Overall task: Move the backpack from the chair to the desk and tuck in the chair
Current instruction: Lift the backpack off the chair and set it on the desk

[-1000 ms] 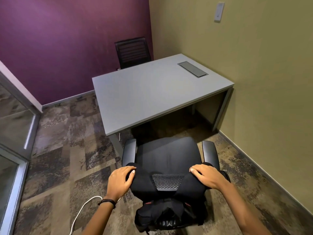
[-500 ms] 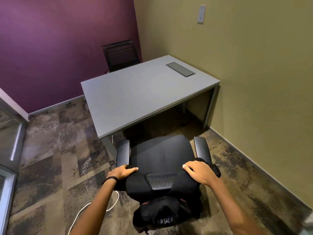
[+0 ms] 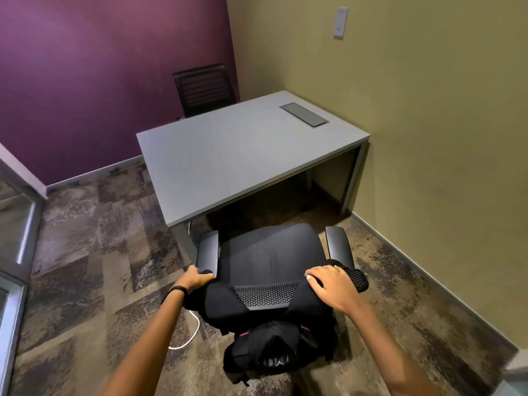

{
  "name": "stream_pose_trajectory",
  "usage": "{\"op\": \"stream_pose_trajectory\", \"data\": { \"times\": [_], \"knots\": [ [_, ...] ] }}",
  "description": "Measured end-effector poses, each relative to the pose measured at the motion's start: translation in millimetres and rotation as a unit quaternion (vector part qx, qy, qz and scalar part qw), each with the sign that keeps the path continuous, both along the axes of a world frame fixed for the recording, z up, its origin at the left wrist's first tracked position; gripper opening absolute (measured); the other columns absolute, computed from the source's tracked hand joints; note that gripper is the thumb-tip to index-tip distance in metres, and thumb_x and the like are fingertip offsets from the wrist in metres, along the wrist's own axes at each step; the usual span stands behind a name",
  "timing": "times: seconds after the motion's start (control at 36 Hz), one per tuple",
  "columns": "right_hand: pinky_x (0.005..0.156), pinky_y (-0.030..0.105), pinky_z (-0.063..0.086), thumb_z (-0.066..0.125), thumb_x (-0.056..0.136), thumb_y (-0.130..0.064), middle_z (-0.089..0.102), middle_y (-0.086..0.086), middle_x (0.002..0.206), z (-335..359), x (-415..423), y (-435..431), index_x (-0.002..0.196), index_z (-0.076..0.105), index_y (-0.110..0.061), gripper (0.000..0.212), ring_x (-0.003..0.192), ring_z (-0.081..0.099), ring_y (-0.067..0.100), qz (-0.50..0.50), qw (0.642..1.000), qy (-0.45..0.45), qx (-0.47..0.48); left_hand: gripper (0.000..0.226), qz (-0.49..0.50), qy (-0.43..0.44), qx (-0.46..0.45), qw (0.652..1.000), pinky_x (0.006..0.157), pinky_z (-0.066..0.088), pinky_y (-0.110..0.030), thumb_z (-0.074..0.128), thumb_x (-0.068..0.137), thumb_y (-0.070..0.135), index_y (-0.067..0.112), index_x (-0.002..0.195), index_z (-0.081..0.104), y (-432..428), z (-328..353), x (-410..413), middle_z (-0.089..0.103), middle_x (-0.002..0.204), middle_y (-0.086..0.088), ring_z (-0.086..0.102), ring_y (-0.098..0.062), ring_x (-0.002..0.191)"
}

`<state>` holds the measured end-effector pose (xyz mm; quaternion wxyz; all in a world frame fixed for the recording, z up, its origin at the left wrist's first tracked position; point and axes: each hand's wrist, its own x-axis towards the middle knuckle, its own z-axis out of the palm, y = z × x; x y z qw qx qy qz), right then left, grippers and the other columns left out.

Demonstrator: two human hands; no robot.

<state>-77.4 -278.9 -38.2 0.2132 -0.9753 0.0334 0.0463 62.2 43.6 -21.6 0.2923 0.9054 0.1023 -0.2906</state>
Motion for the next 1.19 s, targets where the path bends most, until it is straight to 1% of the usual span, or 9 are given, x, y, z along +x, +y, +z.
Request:
{"op": "stream_pose_trajectory", "data": {
  "times": [0.08,0.17,0.36,0.47,0.67,0.83,1.03,1.11,1.19],
  "knots": [
    [0.108,0.038,0.034,0.036,0.095,-0.035,0.064,-0.009,0.123,-1.6,-2.1,0.5,0.116,0.060,-0.027,0.032,0.116,0.054,0.013,-0.005,1.000,-0.010,0.007,0.023,0.020,-0.026,-0.050,0.998,0.075,0.042,-0.035,0.062,0.084,0.023,0.001,0.088,0.054,10.0,-8.1,-5.0,0.058,0.089,-0.019,0.054,-0.025,0.080],
    [0.107,0.037,0.035,0.037,0.095,-0.029,0.065,-0.008,0.120,-2.8,-5.7,1.8,0.113,0.062,-0.026,0.031,0.114,0.055,0.012,-0.017,0.999,-0.039,0.012,0.025,0.049,-0.051,-0.095,0.993,0.066,0.037,-0.032,0.061,0.085,0.019,0.008,0.065,0.049,15.7,-9.0,-9.3,0.053,0.072,-0.012,0.049,-0.022,0.067],
    [0.107,0.033,0.036,0.045,0.094,-0.022,0.064,-0.003,0.122,-15.8,-23.8,7.3,0.119,0.061,-0.021,0.030,0.117,0.055,0.012,-0.059,0.990,-0.124,0.004,0.010,0.158,-0.099,-0.156,0.970,0.078,0.042,-0.033,0.063,0.084,0.019,0.012,0.089,0.057,26.3,-16.3,-26.4,0.059,0.096,-0.010,0.055,-0.024,0.086],
    [0.109,0.037,0.033,0.045,0.095,-0.021,0.061,0.000,0.128,-22.0,-37.5,13.8,0.124,0.057,-0.019,0.032,0.125,0.051,0.015,-0.076,0.985,-0.157,-0.008,0.034,0.186,-0.117,-0.160,0.962,0.091,0.044,-0.037,0.063,0.084,0.016,0.002,0.115,0.059,28.1,-23.3,-30.4,0.059,0.106,-0.010,0.057,-0.030,0.105],
    [0.114,0.037,0.021,0.033,0.095,-0.028,0.052,0.003,0.138,-26.6,-46.9,18.6,0.132,0.049,-0.016,0.042,0.134,0.040,0.018,-0.084,0.985,-0.149,-0.016,0.043,0.202,-0.141,-0.165,0.955,0.102,0.044,-0.051,0.063,0.083,0.021,0.005,0.123,0.057,32.0,-26.9,-38.8,0.061,0.126,-0.016,0.057,-0.034,0.114],
    [0.116,0.036,0.016,0.043,0.097,-0.021,0.044,0.006,0.145,-32.7,-53.2,23.5,0.137,0.043,-0.014,0.041,0.138,0.034,0.018,-0.110,0.980,-0.163,0.019,0.045,0.271,-0.170,-0.230,0.919,0.105,0.042,-0.041,0.062,0.085,0.007,0.000,0.128,0.051,27.9,-19.1,-50.1,0.056,0.131,-0.017,0.054,-0.031,0.119],
    [0.115,0.047,0.018,0.028,0.094,-0.027,0.026,0.012,0.153,-42.8,-82.0,32.9,0.143,0.030,-0.011,0.051,0.143,0.020,0.022,-0.156,0.970,-0.182,0.033,0.045,0.346,-0.189,-0.278,0.876,0.105,0.040,-0.037,0.060,0.085,-0.002,-0.005,0.128,0.050,20.9,-12.4,-61.8,0.052,0.136,-0.019,0.050,-0.032,0.123],
    [0.115,0.052,0.016,0.034,0.092,-0.022,0.020,0.017,0.154,-51.9,-97.4,36.9,0.146,0.014,-0.009,0.059,0.143,0.016,0.027,-0.213,0.959,-0.179,0.041,0.047,0.337,-0.196,-0.270,0.880,0.108,0.039,-0.038,0.060,0.084,-0.002,-0.005,0.129,0.048,22.7,-12.1,-65.2,0.051,0.137,-0.019,0.050,-0.031,0.124],
    [0.114,0.053,0.026,0.049,0.091,-0.009,0.015,0.016,0.156,-63.6,-106.5,39.4,0.146,0.004,-0.012,0.072,0.143,0.018,0.030,-0.256,0.948,-0.149,0.115,0.048,0.334,-0.202,-0.271,0.880,0.109,0.038,-0.040,0.061,0.084,-0.002,-0.005,0.130,0.048,24.4,-12.3,-69.7,0.050,0.137,-0.019,0.049,-0.030,0.125]
  ]
}}
